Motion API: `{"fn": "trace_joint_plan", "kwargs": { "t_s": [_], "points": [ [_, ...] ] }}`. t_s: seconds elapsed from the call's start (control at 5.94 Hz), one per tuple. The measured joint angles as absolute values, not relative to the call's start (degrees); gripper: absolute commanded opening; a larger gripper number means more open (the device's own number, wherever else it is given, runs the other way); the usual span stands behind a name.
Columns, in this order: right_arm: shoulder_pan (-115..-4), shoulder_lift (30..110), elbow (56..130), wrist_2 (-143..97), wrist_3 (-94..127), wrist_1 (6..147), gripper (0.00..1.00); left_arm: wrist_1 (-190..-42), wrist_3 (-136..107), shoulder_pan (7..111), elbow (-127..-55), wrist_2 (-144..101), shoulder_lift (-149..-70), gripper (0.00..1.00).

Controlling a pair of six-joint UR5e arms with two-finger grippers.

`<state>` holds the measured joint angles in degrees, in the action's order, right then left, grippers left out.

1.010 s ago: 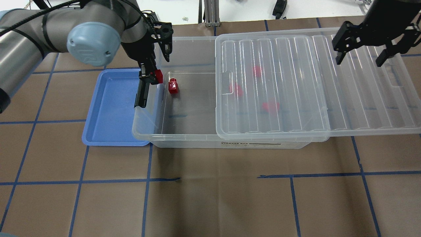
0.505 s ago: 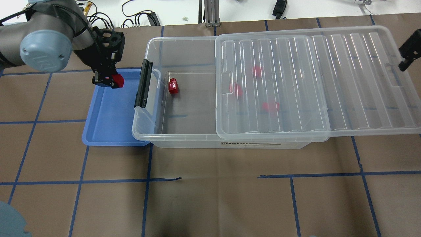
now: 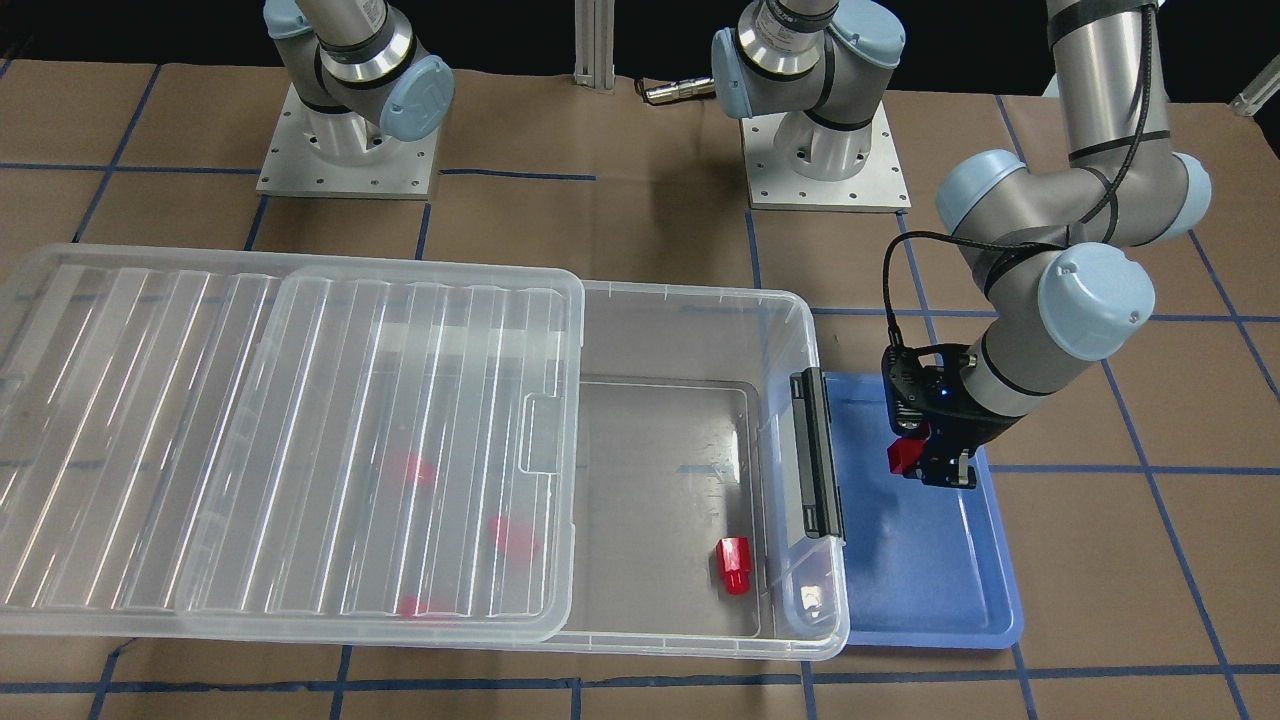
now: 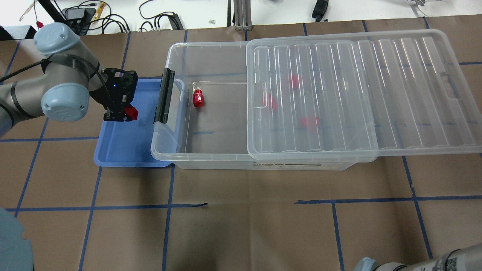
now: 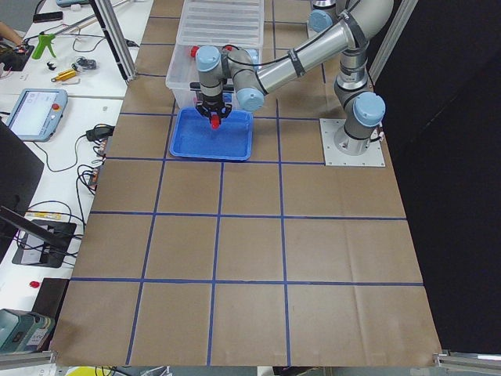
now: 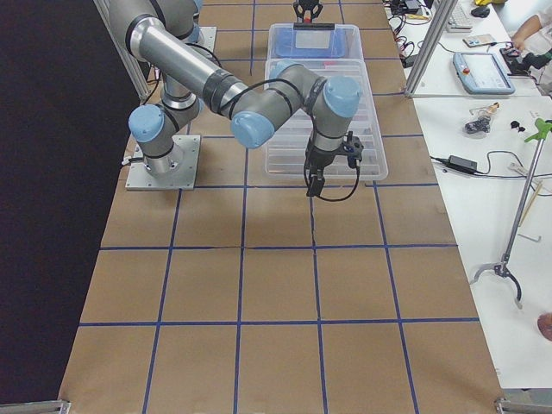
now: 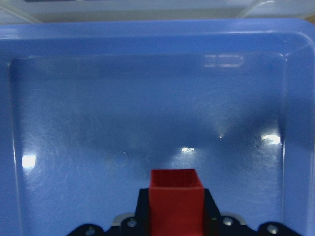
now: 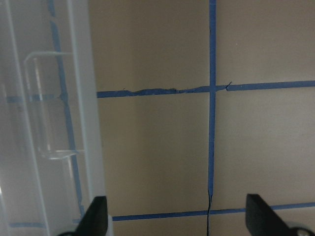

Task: Place red block in blue tray from box

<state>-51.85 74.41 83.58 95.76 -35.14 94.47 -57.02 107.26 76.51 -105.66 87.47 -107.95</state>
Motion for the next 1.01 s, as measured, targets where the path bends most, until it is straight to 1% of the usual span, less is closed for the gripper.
{"fn": "trace_joint_plan", "kwargs": {
  "t_s": [0.17,0.34,0.5,0.67,0.84,1.01],
  "points": [
    [-51.4,72.6,83.6,96.5,-35.0,95.0,1.00,-55.3,107.6,76.3,-106.7,87.3,-109.5,0.19],
    [-51.3,71.3,83.6,96.8,-33.9,95.2,1.00,-54.2,107.7,76.3,-107.1,87.3,-111.1,0.25],
    [-51.3,70.7,84.3,96.7,-32.4,95.2,1.00,-53.7,107.7,76.3,-107.2,87.3,-112.0,0.41],
    [-51.3,70.9,85.8,96.4,-30.9,95.1,1.00,-53.6,107.7,76.4,-107.2,87.2,-112.5,0.94],
    [-51.5,71.3,87.1,96.1,-30.0,94.9,1.00,-53.6,107.7,76.5,-107.2,87.2,-112.7,0.98],
    [-51.8,72.1,88.0,95.9,-29.7,94.6,1.00,-53.7,107.8,76.5,-106.8,87.3,-112.7,0.98]
  ]
}}
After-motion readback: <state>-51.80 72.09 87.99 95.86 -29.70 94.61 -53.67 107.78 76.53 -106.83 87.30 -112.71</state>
